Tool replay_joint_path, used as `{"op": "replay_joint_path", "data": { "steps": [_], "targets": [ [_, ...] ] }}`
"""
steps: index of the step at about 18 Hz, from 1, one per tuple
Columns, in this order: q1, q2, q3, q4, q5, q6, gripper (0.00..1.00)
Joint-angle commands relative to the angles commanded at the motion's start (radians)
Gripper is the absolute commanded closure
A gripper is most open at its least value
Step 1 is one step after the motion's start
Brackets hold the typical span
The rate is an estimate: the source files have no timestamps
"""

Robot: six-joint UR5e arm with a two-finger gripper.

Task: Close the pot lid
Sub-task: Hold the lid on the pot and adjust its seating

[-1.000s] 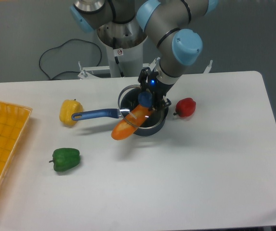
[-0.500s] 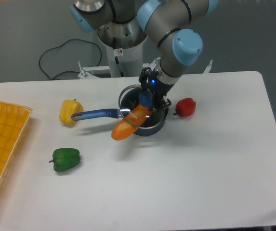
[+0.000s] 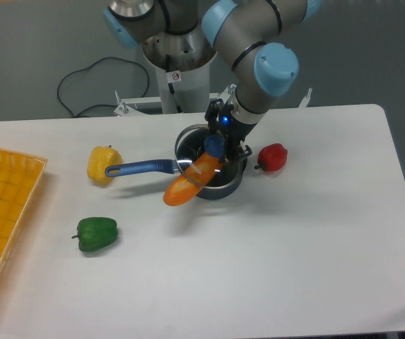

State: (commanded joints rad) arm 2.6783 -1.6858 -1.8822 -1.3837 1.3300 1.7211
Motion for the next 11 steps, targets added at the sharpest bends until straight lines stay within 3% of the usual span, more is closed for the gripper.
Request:
{"op": "replay_joint_path", "data": {
  "steps": [11],
  "targets": [
    [-0.005, -0.006, -0.006, 0.002, 0.035, 0.000, 0.45]
  ]
}}
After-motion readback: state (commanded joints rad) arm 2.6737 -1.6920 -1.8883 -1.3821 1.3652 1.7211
